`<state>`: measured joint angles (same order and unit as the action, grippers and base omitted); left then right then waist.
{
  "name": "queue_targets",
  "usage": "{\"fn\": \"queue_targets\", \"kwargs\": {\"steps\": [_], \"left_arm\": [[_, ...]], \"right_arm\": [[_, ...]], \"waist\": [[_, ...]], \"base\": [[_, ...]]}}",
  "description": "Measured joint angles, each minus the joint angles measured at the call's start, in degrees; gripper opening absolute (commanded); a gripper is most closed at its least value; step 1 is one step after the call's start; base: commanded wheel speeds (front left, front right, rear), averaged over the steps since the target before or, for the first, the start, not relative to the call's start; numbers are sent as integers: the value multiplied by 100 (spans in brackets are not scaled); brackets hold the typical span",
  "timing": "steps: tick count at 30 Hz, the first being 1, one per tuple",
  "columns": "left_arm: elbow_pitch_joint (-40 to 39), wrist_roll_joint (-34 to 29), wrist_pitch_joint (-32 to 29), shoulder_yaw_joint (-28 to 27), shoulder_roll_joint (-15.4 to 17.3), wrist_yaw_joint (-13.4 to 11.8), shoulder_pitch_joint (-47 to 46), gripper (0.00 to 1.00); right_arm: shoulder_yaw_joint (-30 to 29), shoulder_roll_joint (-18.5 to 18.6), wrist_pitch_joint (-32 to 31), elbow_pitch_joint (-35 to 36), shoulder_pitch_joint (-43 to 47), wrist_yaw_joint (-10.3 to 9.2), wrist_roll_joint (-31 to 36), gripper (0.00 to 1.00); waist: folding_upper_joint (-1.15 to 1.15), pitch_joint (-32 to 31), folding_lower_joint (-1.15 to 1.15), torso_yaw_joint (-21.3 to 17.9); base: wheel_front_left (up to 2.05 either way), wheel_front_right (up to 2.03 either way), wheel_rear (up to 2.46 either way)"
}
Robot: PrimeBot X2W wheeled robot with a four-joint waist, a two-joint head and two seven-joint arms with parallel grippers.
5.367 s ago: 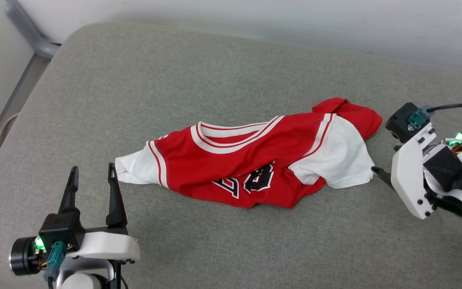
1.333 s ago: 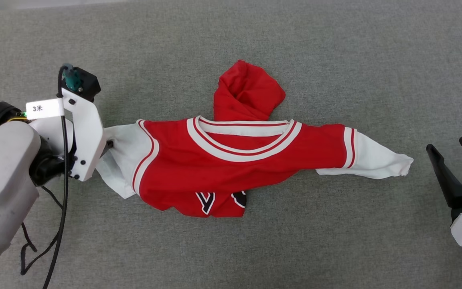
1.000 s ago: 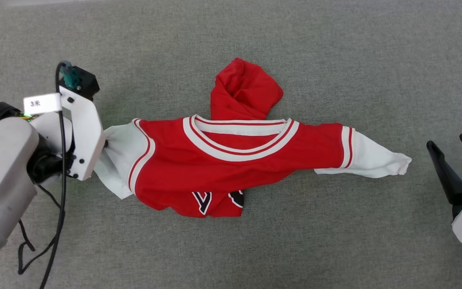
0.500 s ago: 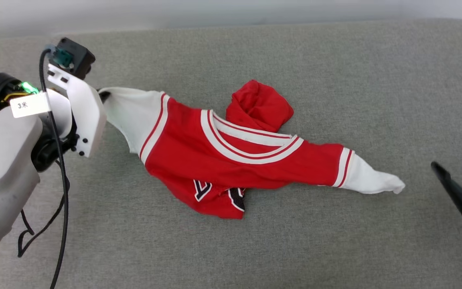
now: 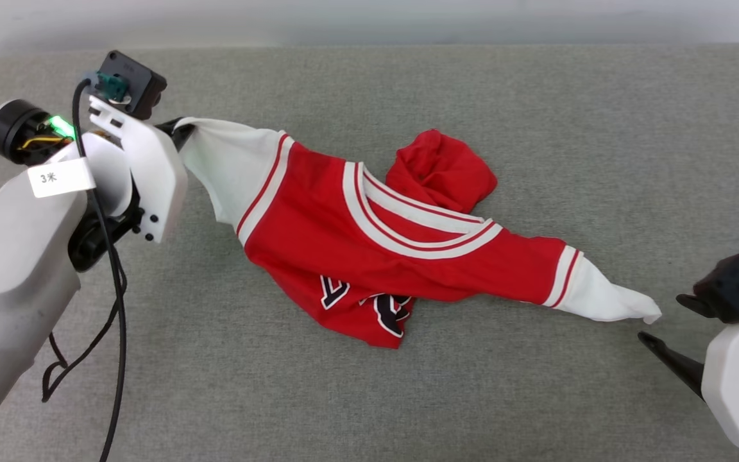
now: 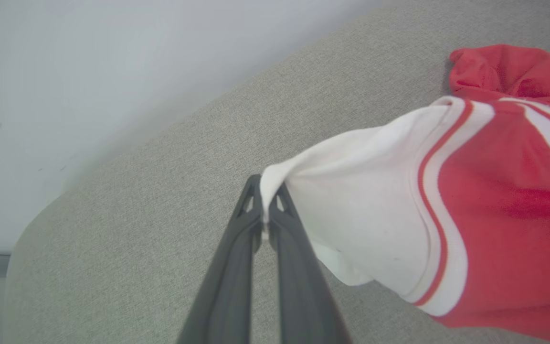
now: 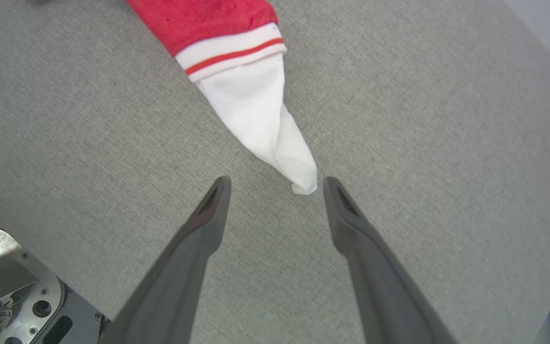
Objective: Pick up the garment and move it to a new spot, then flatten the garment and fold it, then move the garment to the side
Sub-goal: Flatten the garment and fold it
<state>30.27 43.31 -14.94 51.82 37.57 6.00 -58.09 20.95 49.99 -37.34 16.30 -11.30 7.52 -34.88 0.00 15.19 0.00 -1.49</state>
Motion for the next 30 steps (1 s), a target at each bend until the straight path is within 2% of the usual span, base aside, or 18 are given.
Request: {"fn": "queue_targets", "kwargs": {"steps": [5,19,20,21,30], "left_arm": [[-97,-71,56,21,-81,-22,-136,0],[-264,-143,202,48,-135,-41,-350,0],[-264,-147,210,49,-136,-41,-350,0],[-261,-148,215,51,-134,-41,-352,0],[-170,-125,286,89,-93,-38,-333,0]], "right_arm": [[734,141,-154,-398,-484,0,-113,100],[2209,12,212,-1956,-1588,2,-259,100],[2304,14,258,-2023,-1650,2,-298,61],[2398,22,297,-2069,-1708,2,-324,0],[2860,-4,835,-2420,-2041,-2,-600,0]], "waist": [[0,134,0,147],[0,631,-1,386],[0,649,-1,391],[0,662,-2,394],[0,547,-1,293]], "base": [[0,0,0],[0,0,0],[0,0,0],[0,0,0],[0,0,0]]}}
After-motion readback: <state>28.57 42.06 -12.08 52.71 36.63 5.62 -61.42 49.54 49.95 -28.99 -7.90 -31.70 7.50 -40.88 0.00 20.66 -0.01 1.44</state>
